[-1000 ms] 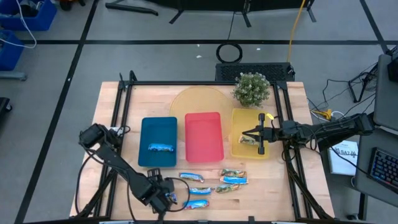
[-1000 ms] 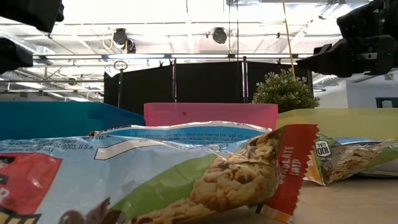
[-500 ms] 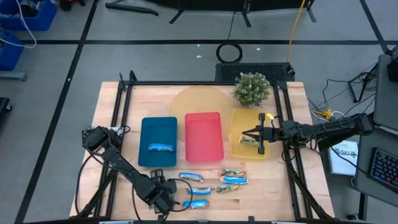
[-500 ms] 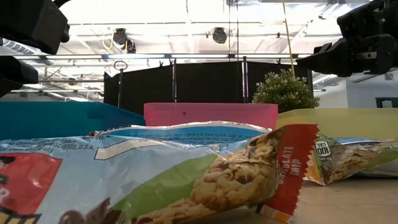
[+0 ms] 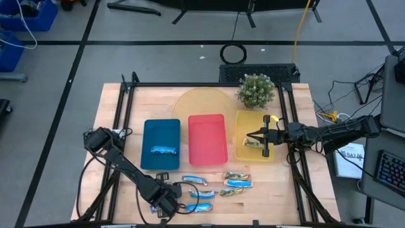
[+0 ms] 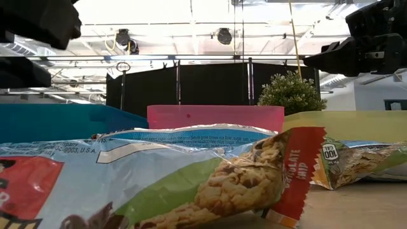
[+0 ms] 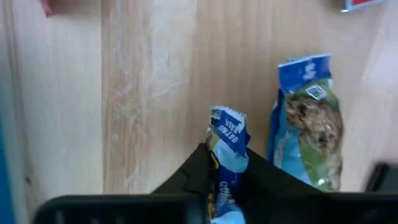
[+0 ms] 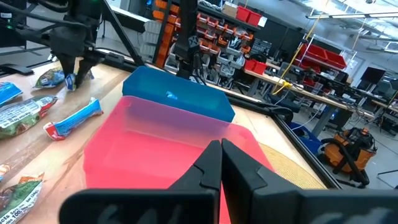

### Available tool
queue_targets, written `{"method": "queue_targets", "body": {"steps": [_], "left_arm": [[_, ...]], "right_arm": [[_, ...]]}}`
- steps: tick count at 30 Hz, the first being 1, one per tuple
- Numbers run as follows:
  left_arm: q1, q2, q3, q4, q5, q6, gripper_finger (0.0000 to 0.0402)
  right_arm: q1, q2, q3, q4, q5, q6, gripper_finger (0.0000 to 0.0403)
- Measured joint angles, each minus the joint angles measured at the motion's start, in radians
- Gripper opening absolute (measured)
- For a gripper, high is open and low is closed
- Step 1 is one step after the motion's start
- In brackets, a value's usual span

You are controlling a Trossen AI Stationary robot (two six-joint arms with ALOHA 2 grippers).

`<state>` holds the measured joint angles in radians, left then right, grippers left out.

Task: Pick and place Granola Bars by type
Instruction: Put the blue granola bar into the blue bin

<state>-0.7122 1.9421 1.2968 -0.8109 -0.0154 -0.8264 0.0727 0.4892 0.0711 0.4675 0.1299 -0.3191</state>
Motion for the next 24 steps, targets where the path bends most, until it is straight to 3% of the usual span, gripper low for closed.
{"method": "queue_targets", "body": {"steps": [2,8,12,17,21,24], "left_arm": [[-0.005,-0.021,0.000,-0.006,-0.003,0.030,0.0039],[-0.033,-0.140,0.000,-0.009,-0.074,0.119,0.0044],[-0.079,-0.264,0.000,-0.010,-0.226,0.208,0.0062],[-0.153,-0.428,0.000,-0.027,-0.449,0.378,0.0037],[-0.163,-0.560,-0.032,-0.028,-0.554,0.472,0.0035],[-0.147,-0.669,-0.126,0.024,-0.609,0.541,0.0041]], "right_arm": [[0.000,0.000,0.000,0.000,0.000,0.000,0.0000],[0.000,0.000,0.000,0.000,0.000,0.000,0.0000],[0.000,0.000,0.000,0.000,0.000,0.000,0.0000],[0.000,0.000,0.000,0.000,0.000,0.000,0.0000],[0.000,0.000,0.000,0.000,0.000,0.000,0.0000],[0.000,0.000,0.000,0.000,0.000,0.000,0.0000]]}}
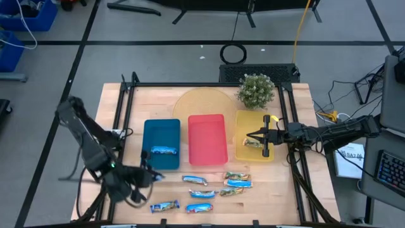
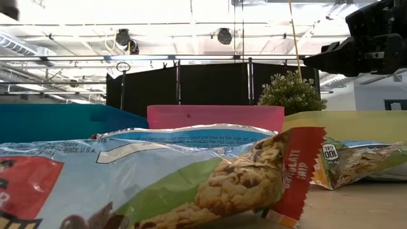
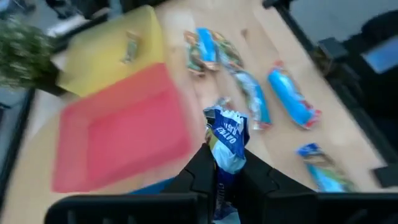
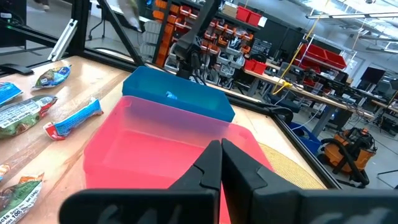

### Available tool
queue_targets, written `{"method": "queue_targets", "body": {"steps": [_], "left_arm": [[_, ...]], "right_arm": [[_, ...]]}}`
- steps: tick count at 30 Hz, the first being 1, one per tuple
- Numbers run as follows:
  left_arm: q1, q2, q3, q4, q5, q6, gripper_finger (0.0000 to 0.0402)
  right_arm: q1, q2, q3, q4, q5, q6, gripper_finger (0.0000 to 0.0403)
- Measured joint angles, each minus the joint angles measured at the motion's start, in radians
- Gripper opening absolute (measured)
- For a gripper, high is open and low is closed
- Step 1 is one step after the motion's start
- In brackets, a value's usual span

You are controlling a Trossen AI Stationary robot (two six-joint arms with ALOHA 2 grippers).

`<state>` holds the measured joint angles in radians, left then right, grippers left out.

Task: Pick and place Granola Bars by type
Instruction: Put the blue granola bar into the blue bin

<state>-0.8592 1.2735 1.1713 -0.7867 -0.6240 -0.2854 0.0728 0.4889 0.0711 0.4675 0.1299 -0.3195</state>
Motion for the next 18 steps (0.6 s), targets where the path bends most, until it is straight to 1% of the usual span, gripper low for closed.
{"method": "queue_targets", "body": {"steps": [3,5,7,9,11,14,18], "left_arm": [[0.033,-0.129,-0.157,0.130,0.003,0.070,0.0050],[0.065,-0.223,-0.276,0.246,0.033,0.116,0.0045],[0.110,-0.313,-0.391,0.383,0.103,0.173,0.0033],[0.164,-0.396,-0.492,0.524,0.189,0.236,0.0033],[0.222,-0.469,-0.579,0.626,0.253,0.284,0.0033],[0.291,-0.568,-0.684,0.707,0.297,0.314,0.0033],[0.357,-0.685,-0.804,0.752,0.352,0.295,0.0036]], "right_arm": [[0.000,0.000,0.000,0.000,0.000,0.000,0.0000],[0.000,0.000,0.000,0.000,0.000,0.000,0.0000],[0.000,0.000,0.000,0.000,0.000,-0.005,0.0000],[0.000,0.000,0.000,0.000,0.000,-0.011,0.0000],[0.000,0.000,0.000,0.000,0.000,-0.017,0.0000],[0.000,0.000,0.000,0.000,0.000,-0.018,0.0000],[0.000,0.000,0.000,0.000,0.000,-0.018,0.0000]]}}
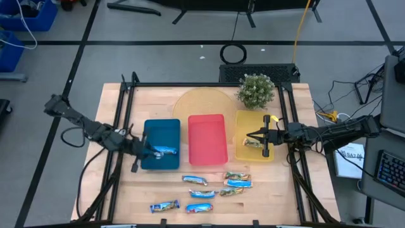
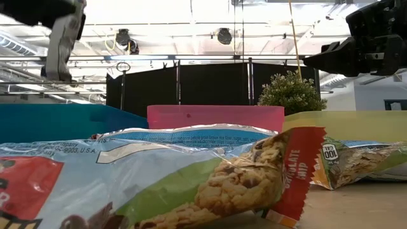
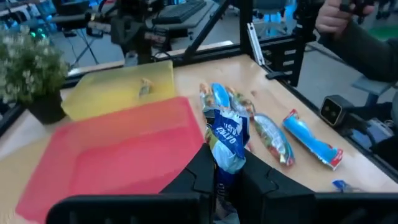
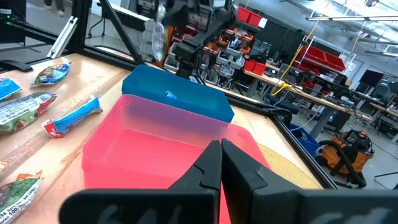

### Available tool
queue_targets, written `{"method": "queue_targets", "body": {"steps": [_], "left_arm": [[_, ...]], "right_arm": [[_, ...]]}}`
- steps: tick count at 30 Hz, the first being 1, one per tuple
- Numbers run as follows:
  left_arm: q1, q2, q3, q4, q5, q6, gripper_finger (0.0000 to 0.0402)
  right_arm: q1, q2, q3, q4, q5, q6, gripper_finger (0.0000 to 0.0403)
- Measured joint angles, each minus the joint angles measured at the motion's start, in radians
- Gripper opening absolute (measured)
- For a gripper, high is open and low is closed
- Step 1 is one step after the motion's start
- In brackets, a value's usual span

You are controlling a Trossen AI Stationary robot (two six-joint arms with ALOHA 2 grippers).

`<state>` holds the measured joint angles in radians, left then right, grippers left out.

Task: Pick and place Granola Bars by type
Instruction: Put the blue granola bar into the blue bin

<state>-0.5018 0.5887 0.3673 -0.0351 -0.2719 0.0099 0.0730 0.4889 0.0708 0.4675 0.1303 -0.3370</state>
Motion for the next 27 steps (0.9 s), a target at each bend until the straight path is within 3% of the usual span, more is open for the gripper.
{"method": "queue_targets", "body": {"steps": [7,14,20,27], "left_arm": [[0.026,-0.127,-0.115,0.081,0.029,-0.005,0.0033],[0.074,-0.136,-0.104,0.026,-0.079,-0.108,0.0033],[0.167,-0.028,0.072,-0.227,-0.092,-0.183,0.0033],[0.328,0.233,0.272,-0.500,-0.052,-0.203,0.0034]], "right_arm": [[0.000,0.000,0.000,0.000,0.000,0.005,0.0000],[0.000,0.000,0.000,0.000,0.000,0.010,0.0000],[0.000,0.000,0.000,0.000,0.000,0.008,0.0000],[0.000,0.000,0.000,0.000,0.000,-0.001,0.0000]]}}
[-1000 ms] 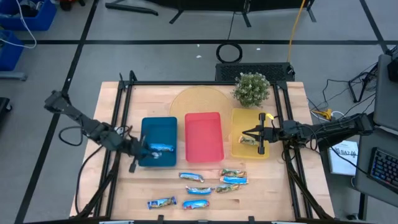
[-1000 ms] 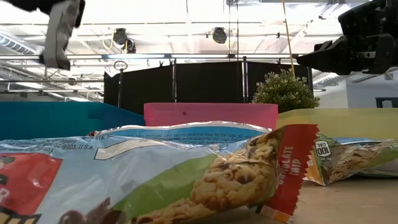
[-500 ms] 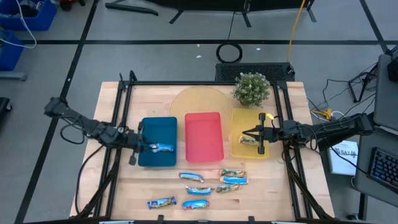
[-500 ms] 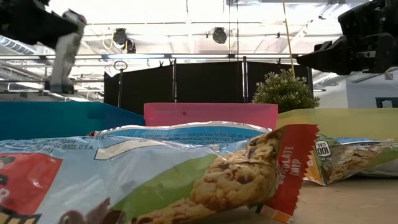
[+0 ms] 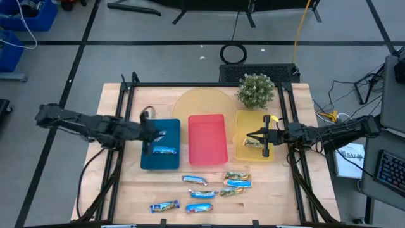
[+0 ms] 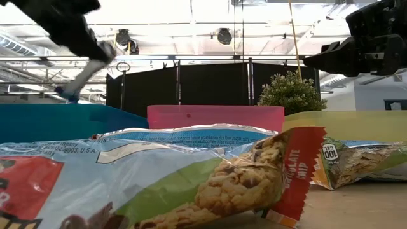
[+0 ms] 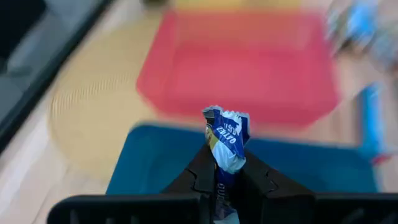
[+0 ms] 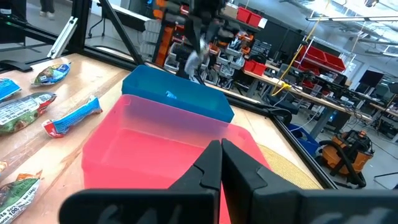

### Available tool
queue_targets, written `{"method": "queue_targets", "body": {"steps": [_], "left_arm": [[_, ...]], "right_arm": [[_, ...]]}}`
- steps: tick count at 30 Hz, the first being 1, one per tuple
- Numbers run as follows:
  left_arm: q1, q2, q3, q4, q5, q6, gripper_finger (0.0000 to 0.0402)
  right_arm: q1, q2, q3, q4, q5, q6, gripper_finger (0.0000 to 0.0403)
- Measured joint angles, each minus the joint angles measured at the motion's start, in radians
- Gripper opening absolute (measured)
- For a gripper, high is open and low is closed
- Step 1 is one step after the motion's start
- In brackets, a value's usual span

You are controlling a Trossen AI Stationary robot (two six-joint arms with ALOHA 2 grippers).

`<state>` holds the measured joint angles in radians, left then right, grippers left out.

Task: Pick and place Granola Bars by type
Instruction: Put the blue granola bar into the blue bin

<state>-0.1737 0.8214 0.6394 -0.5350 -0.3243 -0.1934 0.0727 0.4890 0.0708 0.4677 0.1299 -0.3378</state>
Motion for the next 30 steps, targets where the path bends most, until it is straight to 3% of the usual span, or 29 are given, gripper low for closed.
{"method": "queue_targets", "body": {"steps": [6,12,24,30], "left_arm": [[0.105,0.245,0.068,-0.084,0.123,0.048,0.0034],[0.177,0.386,0.073,-0.083,0.205,0.092,0.0037],[0.221,0.535,0.073,-0.038,0.259,0.146,0.0039],[0.220,0.547,0.073,-0.038,0.301,0.116,0.0049]], "right_arm": [[0.000,0.000,0.000,0.000,0.000,0.001,0.0000],[0.000,0.000,0.000,-0.001,0.000,-0.001,0.0000],[0.000,0.000,0.000,-0.001,0.000,-0.017,0.0000],[0.000,0.000,0.000,-0.001,0.000,-0.017,0.0000]]}}
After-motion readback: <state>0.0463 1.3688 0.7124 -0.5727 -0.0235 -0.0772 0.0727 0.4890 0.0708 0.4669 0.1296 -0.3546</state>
